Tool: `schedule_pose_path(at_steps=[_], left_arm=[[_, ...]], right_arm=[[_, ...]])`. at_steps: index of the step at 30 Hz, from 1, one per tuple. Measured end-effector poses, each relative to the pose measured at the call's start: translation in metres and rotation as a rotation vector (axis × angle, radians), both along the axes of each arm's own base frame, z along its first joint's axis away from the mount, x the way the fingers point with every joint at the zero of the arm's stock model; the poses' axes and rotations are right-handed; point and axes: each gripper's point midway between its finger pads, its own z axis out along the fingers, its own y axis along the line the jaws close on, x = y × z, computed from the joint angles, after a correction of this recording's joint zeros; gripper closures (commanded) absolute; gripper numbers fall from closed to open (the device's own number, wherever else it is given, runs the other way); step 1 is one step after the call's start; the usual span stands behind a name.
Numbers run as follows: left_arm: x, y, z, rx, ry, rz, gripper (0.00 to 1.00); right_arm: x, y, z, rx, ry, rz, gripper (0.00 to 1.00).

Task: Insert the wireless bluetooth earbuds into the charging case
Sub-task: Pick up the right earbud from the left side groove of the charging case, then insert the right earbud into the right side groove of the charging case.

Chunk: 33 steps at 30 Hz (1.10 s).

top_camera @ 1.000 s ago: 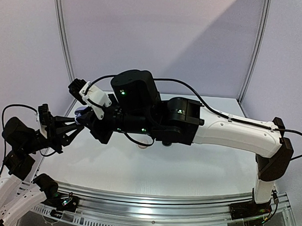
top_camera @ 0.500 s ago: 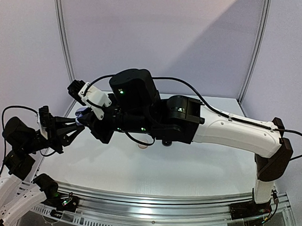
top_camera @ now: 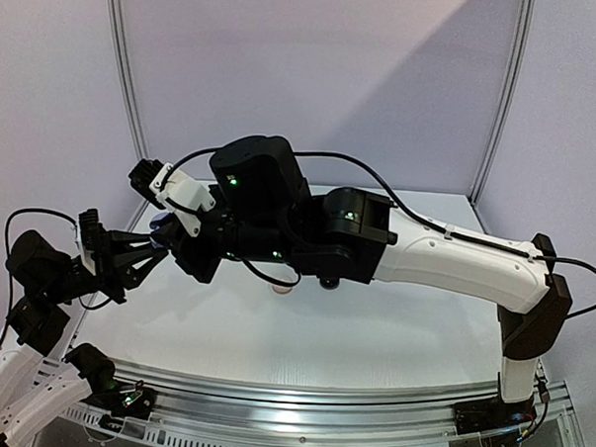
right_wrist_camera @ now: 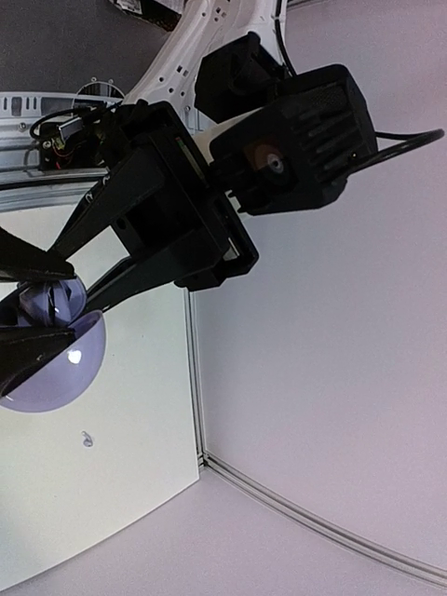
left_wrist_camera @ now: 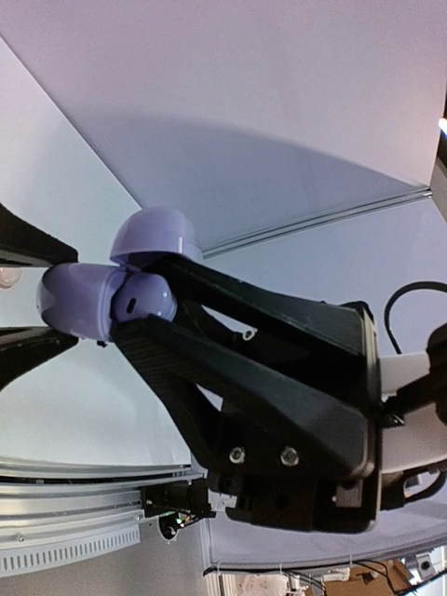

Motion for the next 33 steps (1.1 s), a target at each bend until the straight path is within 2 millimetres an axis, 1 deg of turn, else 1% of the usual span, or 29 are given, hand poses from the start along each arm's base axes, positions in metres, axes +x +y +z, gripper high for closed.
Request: schedule_pose_path(at_steps=[11,18,24,27,33], left_arm=[[0.009,0.004,0.001,-0.004,-0.003,0.059,1.0],[0.013,0.006,-0.001,-0.001,-0.002,0.083,1.0],[0.014,0.007,0.0,0.001,-0.01,0.093,1.0],[0.016,0.008,0.0,0.0,-0.011,0.109,1.0],[0.018,0.009,0.0,-0.001,-0.013,0.12,1.0]], right_arm=[[0.007,0.001,0.001,0.022,0.008,-0.041,0.99],[0.012,0.0,0.0,0.075,0.041,-0.072,1.0],[0.013,-0.001,0.004,0.113,0.067,-0.079,1.0],[0.014,-0.004,0.012,0.134,0.07,-0.082,1.0],[0.016,-0.018,0.047,0.218,0.061,-0.089,1.0]])
